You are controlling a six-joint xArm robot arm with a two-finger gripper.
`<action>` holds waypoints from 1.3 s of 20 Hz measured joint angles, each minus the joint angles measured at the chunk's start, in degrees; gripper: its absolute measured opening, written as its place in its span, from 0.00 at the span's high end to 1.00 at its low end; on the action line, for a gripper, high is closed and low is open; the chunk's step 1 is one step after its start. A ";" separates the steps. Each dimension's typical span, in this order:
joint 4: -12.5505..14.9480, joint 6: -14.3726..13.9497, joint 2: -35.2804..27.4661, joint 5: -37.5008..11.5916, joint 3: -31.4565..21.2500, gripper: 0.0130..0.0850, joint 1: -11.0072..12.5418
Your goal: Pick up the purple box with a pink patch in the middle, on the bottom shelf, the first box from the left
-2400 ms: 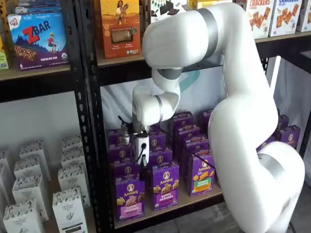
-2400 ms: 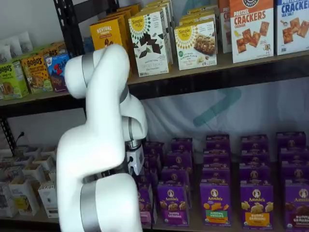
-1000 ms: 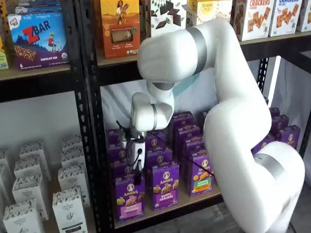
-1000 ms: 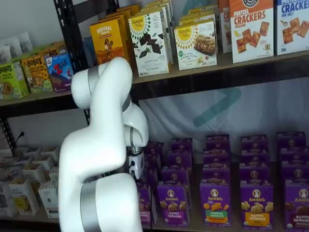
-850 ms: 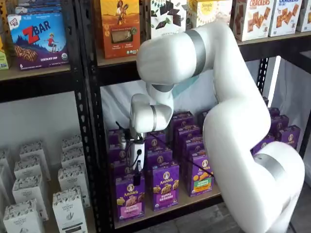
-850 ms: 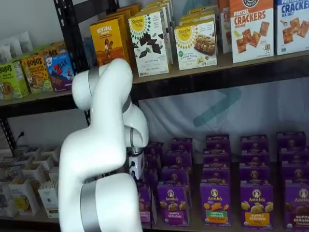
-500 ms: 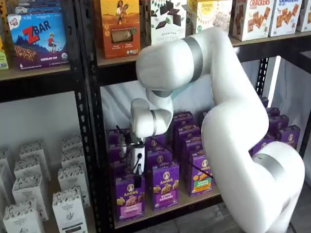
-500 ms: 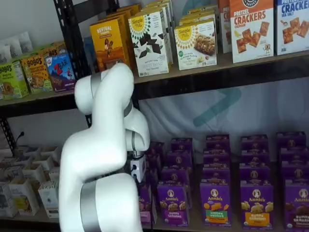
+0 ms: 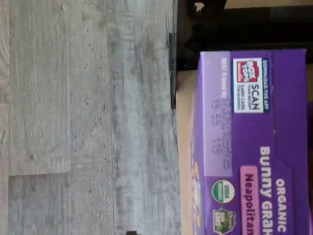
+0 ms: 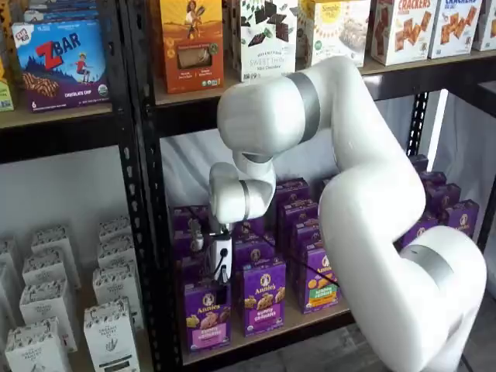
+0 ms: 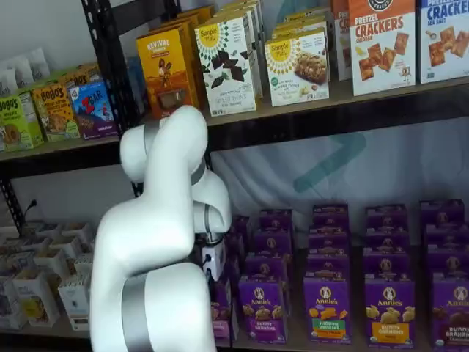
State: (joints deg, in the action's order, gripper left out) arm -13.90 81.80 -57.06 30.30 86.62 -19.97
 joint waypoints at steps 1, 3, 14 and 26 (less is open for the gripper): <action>0.01 0.04 -0.29 0.29 0.39 0.00 0.07; 0.11 0.06 -0.84 0.20 0.90 0.00 0.16; -1.56 1.47 -3.36 -5.10 1.33 0.00 -0.24; -4.01 3.01 -4.90 -7.48 1.73 0.00 -1.07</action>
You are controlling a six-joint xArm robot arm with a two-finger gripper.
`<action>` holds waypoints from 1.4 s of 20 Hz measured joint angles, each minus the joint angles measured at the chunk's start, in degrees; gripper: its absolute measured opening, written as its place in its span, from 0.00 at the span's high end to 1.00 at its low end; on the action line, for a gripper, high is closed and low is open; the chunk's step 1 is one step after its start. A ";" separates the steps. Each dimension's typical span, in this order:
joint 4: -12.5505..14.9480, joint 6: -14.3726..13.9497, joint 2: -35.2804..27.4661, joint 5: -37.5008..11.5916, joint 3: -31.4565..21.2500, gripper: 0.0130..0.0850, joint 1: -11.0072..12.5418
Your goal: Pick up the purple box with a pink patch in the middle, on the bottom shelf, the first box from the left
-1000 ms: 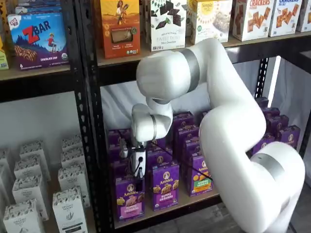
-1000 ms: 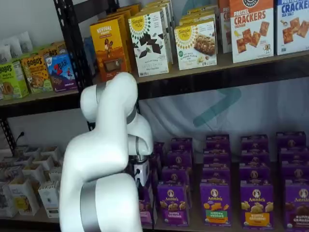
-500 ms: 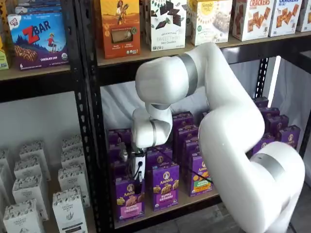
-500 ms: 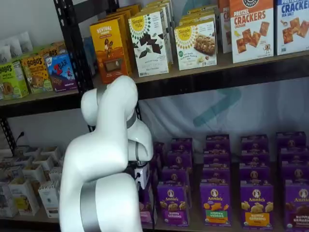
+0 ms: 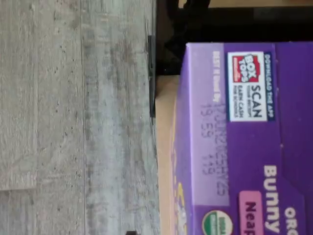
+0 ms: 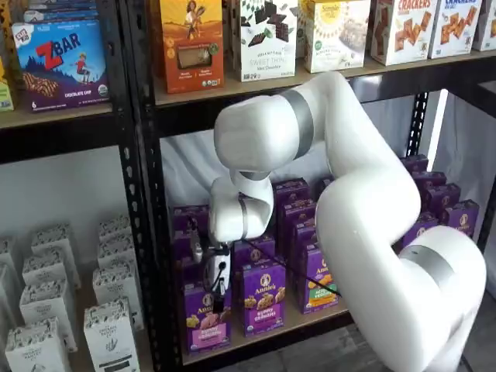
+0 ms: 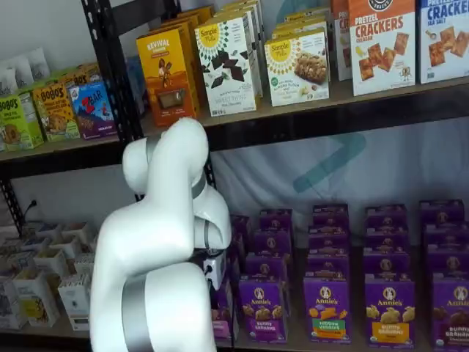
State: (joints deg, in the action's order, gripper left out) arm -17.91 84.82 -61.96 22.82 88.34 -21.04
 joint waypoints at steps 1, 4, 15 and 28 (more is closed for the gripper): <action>-0.21 0.15 -0.08 -0.13 0.03 0.00 -0.06; -1.10 0.82 -0.20 -0.98 -0.18 0.06 -0.25; 1.55 -1.56 -0.65 0.26 0.57 0.28 -0.16; 1.73 -1.49 -0.13 0.40 -0.09 0.50 0.06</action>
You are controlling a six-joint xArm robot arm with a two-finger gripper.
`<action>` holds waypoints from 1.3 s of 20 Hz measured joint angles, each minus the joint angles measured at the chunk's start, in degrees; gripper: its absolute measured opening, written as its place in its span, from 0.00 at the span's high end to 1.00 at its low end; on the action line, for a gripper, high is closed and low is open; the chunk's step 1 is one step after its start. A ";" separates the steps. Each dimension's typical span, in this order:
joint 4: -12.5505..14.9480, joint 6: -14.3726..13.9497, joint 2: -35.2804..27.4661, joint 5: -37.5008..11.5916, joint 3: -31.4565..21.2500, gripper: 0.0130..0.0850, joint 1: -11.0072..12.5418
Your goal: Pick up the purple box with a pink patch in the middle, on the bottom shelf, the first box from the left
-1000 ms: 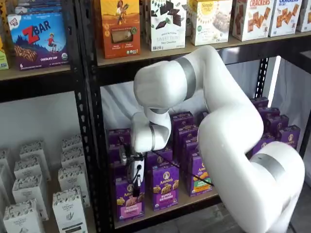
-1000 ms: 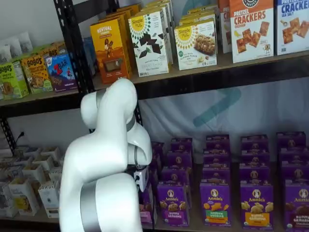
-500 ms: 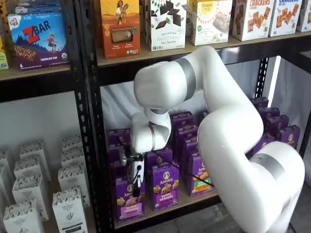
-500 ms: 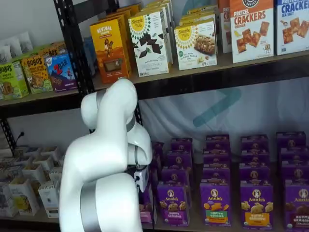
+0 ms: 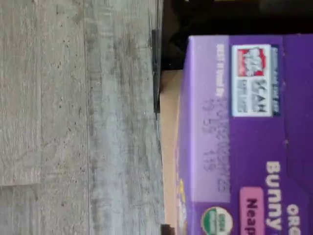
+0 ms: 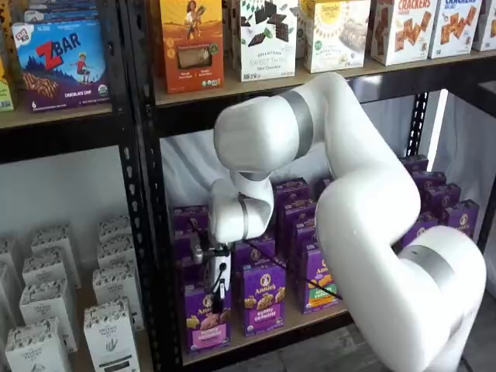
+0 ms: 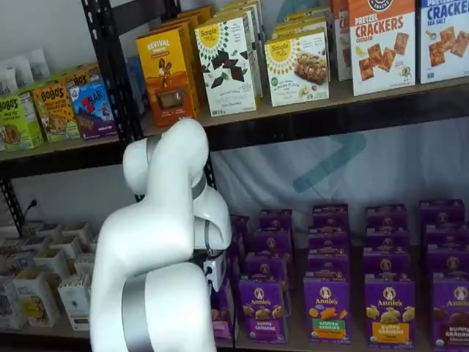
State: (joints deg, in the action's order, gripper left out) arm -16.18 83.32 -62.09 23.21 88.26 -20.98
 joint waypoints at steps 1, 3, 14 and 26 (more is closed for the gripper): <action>0.22 -0.15 0.12 0.21 -0.08 0.56 0.06; 0.58 -0.42 0.30 0.58 -0.16 0.56 0.14; 1.15 -1.07 0.82 1.18 -0.44 0.67 0.01; 5.19 -5.00 2.58 0.48 -2.96 0.72 -0.33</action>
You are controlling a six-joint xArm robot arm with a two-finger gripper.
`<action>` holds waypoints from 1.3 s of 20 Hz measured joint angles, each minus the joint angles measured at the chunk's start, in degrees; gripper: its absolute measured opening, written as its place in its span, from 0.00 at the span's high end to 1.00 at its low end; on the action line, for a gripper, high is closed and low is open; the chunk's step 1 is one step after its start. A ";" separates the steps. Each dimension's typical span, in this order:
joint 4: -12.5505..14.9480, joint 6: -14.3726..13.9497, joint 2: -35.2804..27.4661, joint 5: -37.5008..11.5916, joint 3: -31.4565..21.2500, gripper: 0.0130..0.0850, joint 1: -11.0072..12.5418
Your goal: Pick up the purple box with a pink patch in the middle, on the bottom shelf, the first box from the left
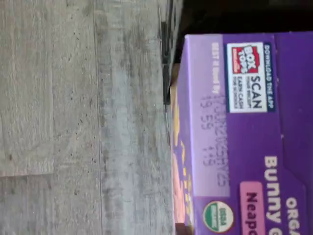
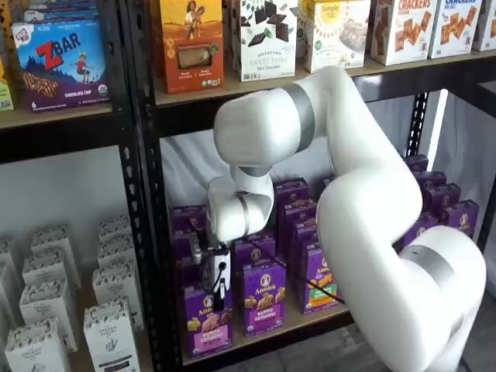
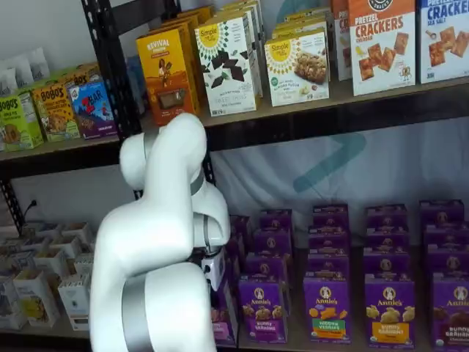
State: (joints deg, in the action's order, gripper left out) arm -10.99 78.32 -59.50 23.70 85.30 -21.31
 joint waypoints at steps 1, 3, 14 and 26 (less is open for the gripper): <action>0.20 -0.20 0.45 -0.29 -0.67 0.72 -0.03; 0.39 -0.39 1.37 -0.84 -2.05 0.72 -0.09; 2.17 -2.64 8.24 -2.29 -10.69 0.72 -0.85; 7.04 -7.52 21.77 -4.79 -26.11 0.72 -1.30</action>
State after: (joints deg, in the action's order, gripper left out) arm -3.95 70.80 -37.74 18.91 59.19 -22.61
